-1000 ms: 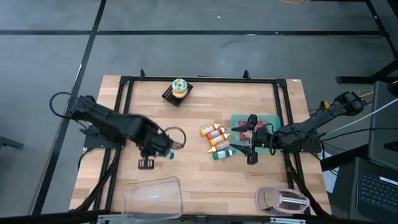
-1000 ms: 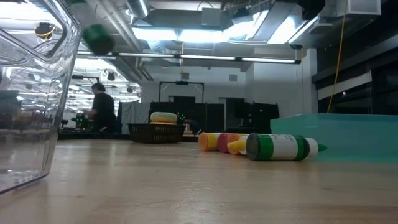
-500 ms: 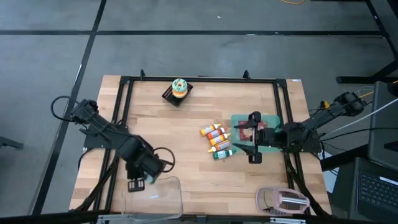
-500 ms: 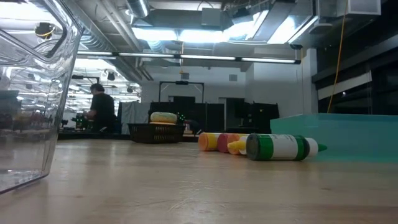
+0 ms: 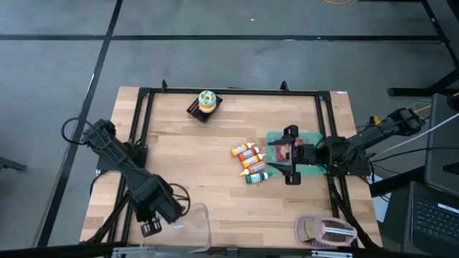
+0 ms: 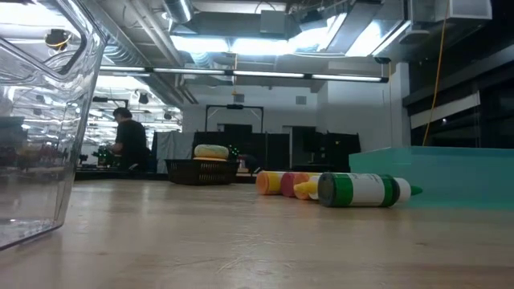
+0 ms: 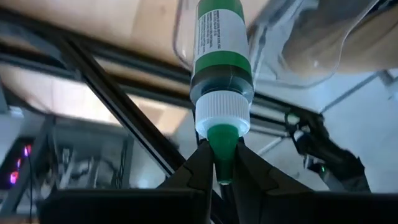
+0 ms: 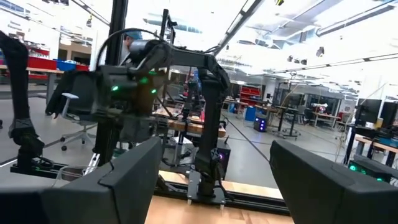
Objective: Pick & Place Food Item
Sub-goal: Put the top green food coloring bottle into the transparent bin
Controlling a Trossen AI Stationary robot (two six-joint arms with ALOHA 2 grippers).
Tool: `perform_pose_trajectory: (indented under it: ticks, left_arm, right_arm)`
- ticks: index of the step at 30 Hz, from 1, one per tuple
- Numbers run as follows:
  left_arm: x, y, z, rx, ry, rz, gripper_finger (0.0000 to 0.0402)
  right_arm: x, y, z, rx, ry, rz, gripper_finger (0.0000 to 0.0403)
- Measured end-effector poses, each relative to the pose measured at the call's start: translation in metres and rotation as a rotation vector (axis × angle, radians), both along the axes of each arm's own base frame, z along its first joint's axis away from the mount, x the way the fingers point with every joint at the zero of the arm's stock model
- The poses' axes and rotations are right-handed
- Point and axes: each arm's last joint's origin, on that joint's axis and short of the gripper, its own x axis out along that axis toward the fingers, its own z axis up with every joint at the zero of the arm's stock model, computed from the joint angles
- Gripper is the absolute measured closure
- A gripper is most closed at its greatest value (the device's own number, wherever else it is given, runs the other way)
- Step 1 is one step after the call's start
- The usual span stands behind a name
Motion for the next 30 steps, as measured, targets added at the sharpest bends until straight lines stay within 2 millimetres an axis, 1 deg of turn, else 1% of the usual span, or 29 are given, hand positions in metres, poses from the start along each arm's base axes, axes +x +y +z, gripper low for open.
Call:
perform_pose_trajectory:
  ticks: [3, 7, 12, 15, 19, 24, 30]
  left_arm:
    - [0.004, -0.007, -0.009, -0.019, 0.059, 0.0, 0.037]
    - [0.011, -0.013, -0.021, -0.005, 0.091, -0.016, 0.037]
    - [0.021, -0.023, -0.044, -0.011, 0.16, -0.05, 0.037]
    - [0.028, -0.03, -0.062, -0.008, 0.184, -0.099, 0.037]
    - [0.034, -0.035, -0.08, -0.012, 0.205, -0.157, 0.037]
    - [0.039, -0.038, -0.093, -0.008, 0.226, -0.18, 0.037]
    - [0.039, -0.038, -0.097, 0.028, 0.216, -0.191, 0.037]
  right_arm:
    - [0.0, -0.001, 0.0, 0.004, 0.0, -0.003, 0.0108]
    - [0.0, -0.001, 0.0, 0.004, 0.001, -0.002, 0.0108]
    - [0.0, -0.001, 0.0, 0.023, 0.002, 0.003, 0.0108]
    - [0.0, -0.001, 0.0, 0.025, 0.002, 0.003, 0.0108]
    - [0.0, 0.0, 0.0, 0.021, 0.001, 0.017, 0.0108]
    - [0.0, 0.0, 0.0, 0.019, 0.0, 0.029, 0.0108]
    - [0.0, 0.0, 0.0, 0.018, 0.0, 0.029, 0.0108]
